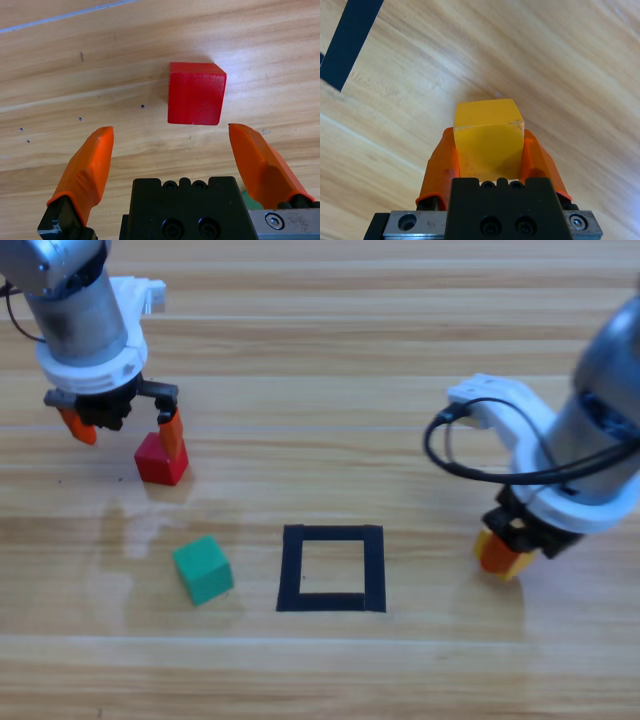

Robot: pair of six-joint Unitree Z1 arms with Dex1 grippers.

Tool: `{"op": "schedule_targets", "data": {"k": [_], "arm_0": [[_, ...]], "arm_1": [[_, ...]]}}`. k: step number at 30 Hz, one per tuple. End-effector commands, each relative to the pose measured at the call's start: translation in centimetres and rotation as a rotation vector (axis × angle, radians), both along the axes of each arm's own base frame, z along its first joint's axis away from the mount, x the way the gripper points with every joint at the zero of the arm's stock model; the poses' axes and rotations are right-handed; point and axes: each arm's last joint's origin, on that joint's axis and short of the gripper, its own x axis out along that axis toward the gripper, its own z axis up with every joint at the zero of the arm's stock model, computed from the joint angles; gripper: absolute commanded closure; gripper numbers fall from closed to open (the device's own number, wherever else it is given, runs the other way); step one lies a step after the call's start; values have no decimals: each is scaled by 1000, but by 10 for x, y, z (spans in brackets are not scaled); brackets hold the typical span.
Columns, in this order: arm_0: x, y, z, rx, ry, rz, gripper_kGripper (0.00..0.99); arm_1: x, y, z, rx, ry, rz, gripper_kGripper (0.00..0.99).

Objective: Stack the blocks in the rectangular block: red at the bottom, yellow in the middle, green on top

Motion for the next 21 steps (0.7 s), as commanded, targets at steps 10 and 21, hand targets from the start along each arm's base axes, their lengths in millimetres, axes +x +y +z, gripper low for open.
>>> {"op": "schedule_targets", "data": {"k": [10,21], "arm_0": [[13,-10,-62,13,77,-9,16],[20,-17,-68,-21,62,-35,85]], "arm_1": [[-20,-39,26,243,-48,-187,990],[-20,-39,21,236,-47,-212,990]]}}
